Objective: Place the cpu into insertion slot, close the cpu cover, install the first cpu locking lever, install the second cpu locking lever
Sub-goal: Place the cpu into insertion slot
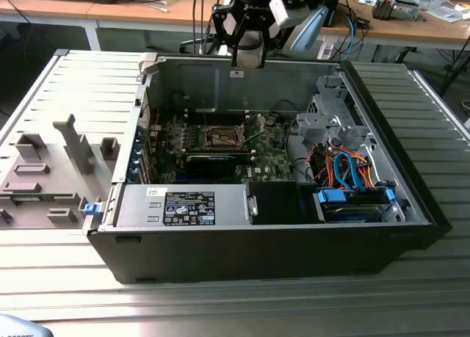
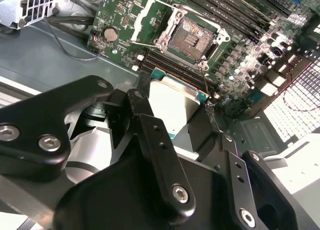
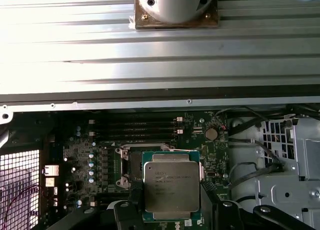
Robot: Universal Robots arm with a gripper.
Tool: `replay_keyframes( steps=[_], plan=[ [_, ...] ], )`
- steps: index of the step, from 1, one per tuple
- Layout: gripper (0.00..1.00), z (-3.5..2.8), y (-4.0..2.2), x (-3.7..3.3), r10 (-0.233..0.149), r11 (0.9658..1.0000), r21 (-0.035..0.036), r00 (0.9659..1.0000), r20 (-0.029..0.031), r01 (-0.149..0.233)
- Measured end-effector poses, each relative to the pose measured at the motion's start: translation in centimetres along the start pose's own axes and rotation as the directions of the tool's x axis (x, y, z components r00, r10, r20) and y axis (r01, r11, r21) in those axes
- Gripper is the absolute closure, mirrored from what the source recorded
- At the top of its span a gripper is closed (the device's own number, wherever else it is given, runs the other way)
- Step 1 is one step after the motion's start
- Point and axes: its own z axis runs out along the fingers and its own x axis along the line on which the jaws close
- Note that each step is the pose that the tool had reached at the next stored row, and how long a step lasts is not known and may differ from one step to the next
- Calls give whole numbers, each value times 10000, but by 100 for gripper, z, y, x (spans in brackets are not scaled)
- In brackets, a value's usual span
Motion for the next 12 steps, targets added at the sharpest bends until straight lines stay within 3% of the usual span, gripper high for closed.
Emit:
replay_keyframes(
  steps=[12],
  plan=[
    [46, 30, -3, 0, 0, 10000, 1, 10000, -1, 0]
  ],
)
